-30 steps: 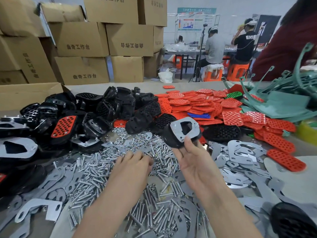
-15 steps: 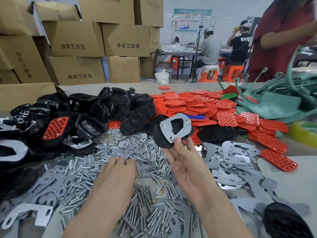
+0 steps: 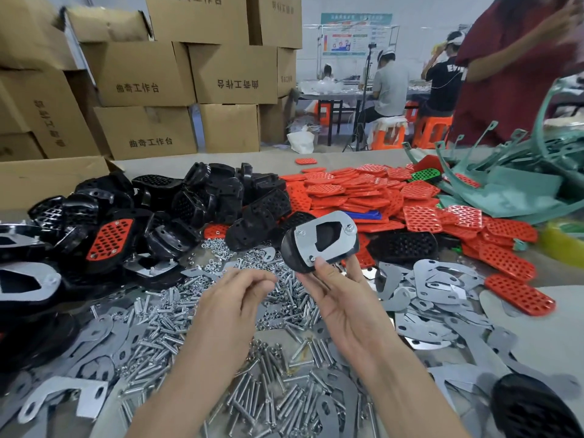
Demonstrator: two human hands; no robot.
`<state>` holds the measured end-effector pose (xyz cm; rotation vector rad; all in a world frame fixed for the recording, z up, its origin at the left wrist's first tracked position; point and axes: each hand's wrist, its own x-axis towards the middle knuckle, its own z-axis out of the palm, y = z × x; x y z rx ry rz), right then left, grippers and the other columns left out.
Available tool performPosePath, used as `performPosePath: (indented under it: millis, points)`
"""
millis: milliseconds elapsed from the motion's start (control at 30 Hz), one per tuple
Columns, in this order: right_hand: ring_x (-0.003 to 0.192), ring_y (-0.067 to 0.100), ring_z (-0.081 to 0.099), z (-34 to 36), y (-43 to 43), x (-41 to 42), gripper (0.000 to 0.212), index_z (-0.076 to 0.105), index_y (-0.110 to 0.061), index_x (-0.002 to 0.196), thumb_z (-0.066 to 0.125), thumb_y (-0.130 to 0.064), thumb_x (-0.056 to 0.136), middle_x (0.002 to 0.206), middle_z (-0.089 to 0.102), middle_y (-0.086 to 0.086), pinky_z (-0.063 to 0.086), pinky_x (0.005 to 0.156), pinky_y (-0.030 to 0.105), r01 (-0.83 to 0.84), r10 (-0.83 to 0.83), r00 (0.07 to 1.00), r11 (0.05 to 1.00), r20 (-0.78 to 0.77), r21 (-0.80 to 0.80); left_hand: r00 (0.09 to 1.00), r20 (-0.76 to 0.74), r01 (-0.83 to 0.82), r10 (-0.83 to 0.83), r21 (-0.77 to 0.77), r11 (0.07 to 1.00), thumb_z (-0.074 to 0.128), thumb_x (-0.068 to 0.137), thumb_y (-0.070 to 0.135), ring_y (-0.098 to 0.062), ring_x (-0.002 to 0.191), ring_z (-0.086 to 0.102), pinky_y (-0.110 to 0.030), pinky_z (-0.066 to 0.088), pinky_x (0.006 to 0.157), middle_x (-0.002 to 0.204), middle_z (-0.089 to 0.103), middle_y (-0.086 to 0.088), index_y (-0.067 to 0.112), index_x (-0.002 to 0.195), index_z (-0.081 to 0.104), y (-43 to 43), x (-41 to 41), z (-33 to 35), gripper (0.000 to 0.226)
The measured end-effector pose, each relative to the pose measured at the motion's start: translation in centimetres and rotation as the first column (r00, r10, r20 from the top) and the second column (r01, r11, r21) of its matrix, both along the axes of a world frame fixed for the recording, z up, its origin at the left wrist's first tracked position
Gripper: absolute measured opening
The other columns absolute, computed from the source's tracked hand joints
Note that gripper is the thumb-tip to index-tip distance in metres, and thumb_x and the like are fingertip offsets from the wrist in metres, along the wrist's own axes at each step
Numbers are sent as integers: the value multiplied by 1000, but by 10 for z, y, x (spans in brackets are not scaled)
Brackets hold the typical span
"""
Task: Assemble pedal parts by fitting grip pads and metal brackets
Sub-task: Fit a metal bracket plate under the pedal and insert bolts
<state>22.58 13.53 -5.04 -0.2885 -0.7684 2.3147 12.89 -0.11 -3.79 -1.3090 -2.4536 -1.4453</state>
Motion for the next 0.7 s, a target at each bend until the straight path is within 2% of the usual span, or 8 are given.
performPosePath:
  millis: [100,200,300,400,500,600,700]
  points:
    - [120,28,70,1,-5,0,68,51,-21,146,67,3,85,130,71,17,57,100,34,-34,33,999,998,29,48,998,54,21,-24,68,997,64,91,34,13,87,60,-2,42,70,90,65,36,47,90,65,2,2,-1,13]
    - [121,28,69,-1,-10,-1,59,49,-19,145,61,9,95,128,72,18,57,101,33,-85,73,994,984,80,159,997,77,18,-29,134,991,66,92,31,9,88,64,-7,48,72,92,68,33,45,96,67,4,3,-3,14]
    - [114,29,72,-2,-16,-4,53,55,-19,137,68,2,90,120,75,20,59,95,31,-103,57,983,958,175,266,993,108,24,-46,200,979,64,92,33,2,94,68,-13,53,77,95,72,26,41,98,69,5,5,-5,11]
    - [113,33,73,-4,-19,-6,57,54,-22,136,72,-5,84,117,74,24,58,100,38,-121,49,972,944,231,308,994,107,9,-33,221,975,67,93,26,0,94,69,-18,55,80,94,72,23,38,97,69,5,4,-7,12]
    - [112,37,72,-8,-17,-7,61,55,-27,136,76,-9,82,117,72,28,54,105,46,-134,41,961,934,274,332,998,62,5,-18,201,980,70,92,22,0,93,68,-16,53,78,93,71,24,37,93,70,5,2,-8,15]
    - [111,37,73,-8,-19,-7,56,64,-37,124,83,-16,76,116,72,28,56,104,46,-148,45,958,923,282,355,999,46,8,-17,186,983,69,91,25,1,93,66,-16,52,78,93,70,24,37,93,71,5,2,-8,12]
    - [112,39,72,-8,-20,-7,51,68,-38,116,86,-19,72,117,72,29,56,103,46,-144,48,963,923,265,357,998,59,11,-22,188,982,69,91,29,1,93,66,-16,52,79,93,69,20,36,94,71,5,1,-9,8]
